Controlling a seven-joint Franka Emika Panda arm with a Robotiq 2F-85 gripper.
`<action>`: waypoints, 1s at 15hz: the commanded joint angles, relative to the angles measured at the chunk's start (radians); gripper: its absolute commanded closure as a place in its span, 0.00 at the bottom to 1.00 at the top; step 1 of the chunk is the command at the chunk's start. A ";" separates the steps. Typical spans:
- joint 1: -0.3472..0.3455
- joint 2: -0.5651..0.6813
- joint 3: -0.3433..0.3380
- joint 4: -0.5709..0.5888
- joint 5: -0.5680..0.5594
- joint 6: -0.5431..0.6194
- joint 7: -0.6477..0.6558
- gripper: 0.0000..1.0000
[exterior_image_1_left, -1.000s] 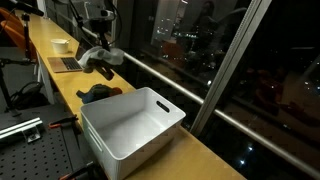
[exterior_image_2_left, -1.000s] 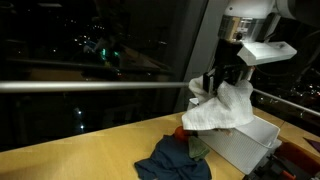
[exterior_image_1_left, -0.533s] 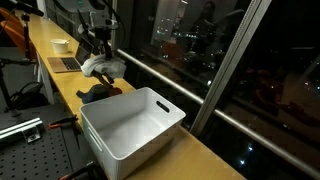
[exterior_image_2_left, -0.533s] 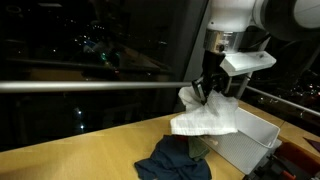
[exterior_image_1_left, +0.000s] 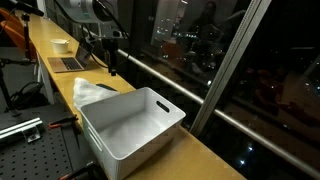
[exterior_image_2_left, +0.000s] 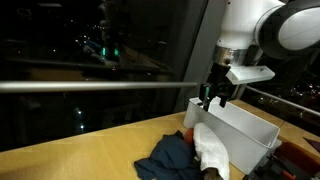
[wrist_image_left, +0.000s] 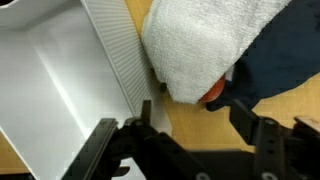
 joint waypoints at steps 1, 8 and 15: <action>-0.037 -0.073 -0.017 -0.125 0.072 0.110 -0.052 0.00; -0.001 -0.040 0.011 -0.142 0.114 0.142 -0.084 0.00; 0.050 0.026 0.017 -0.082 0.120 0.105 -0.091 0.00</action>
